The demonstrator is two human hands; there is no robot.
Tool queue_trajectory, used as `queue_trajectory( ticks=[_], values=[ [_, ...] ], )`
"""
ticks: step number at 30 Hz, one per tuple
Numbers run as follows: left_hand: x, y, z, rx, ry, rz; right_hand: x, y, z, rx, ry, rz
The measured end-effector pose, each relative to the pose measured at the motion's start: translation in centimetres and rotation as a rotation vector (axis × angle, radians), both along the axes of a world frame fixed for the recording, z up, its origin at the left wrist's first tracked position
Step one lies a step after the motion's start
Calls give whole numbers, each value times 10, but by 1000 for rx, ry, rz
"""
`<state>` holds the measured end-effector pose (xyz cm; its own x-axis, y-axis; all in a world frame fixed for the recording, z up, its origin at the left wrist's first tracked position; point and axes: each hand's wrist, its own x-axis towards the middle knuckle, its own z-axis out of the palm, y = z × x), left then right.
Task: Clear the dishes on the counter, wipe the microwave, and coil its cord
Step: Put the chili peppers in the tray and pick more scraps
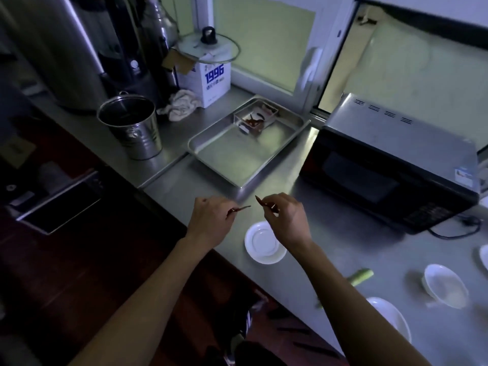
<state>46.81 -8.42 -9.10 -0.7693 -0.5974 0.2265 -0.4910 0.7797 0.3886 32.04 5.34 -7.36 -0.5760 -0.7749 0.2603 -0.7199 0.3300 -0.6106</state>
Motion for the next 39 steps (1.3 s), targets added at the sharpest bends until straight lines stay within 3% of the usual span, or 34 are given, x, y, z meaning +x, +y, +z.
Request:
queue_trajectory(
  ticks=[7, 18, 30, 39],
  values=[
    [-9, -68, -16, -13, -90, 25, -23, -73, -21, 14, 6, 20],
    [-98, -168, 1, -41, -104, -97, -101, -162, -18, -12, -60, -48],
    [-207, -241, -13, -13, -120, -301, -176, -202, -35, -33, -121, -248],
    [-311, -331, -29, 39, -87, -463, -235, -280, -49, -9, -92, -415]
  ],
)
